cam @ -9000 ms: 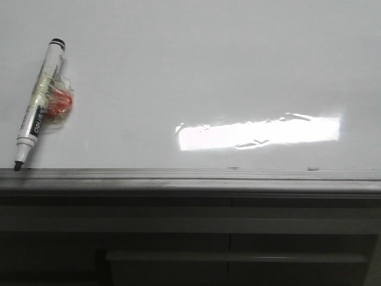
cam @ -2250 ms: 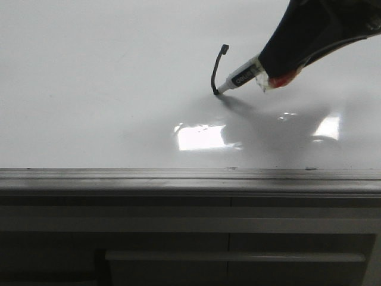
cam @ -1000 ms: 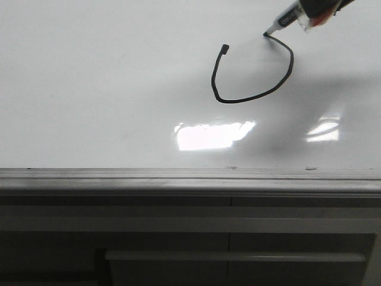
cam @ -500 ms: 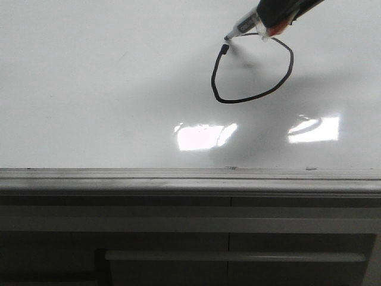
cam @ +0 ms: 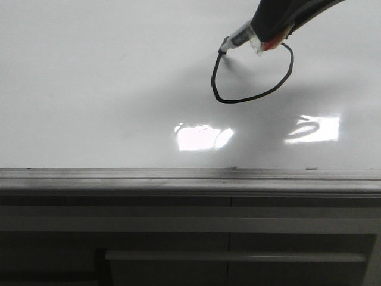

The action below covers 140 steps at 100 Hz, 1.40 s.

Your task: Write number 0 on whiteboard

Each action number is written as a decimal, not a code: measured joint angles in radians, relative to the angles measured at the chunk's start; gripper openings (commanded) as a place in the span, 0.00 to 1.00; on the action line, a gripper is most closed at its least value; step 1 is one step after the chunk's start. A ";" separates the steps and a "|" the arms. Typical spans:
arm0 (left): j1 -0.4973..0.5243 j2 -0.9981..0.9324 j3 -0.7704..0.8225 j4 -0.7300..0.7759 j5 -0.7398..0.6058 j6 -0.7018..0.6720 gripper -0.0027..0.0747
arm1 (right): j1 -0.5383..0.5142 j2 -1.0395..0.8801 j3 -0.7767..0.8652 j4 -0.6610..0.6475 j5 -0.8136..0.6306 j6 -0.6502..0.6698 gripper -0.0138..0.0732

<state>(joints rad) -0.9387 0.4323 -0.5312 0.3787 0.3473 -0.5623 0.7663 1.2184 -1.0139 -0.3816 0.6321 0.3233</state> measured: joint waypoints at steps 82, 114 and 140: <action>-0.152 0.187 -0.202 -0.101 0.227 0.385 0.61 | 0.227 -0.081 -0.208 0.236 0.209 -0.410 0.10; -0.384 0.410 -0.349 -0.119 0.433 0.562 0.50 | 0.405 -0.029 -0.208 0.293 0.242 -0.526 0.10; -0.401 0.471 -0.359 -0.113 0.447 0.562 0.51 | 0.524 -0.029 -0.208 0.293 0.260 -0.533 0.10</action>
<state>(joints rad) -1.3401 0.9030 -0.8902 0.2660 0.7942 0.0000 1.2906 1.1898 -1.2215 -0.0882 0.8924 -0.2096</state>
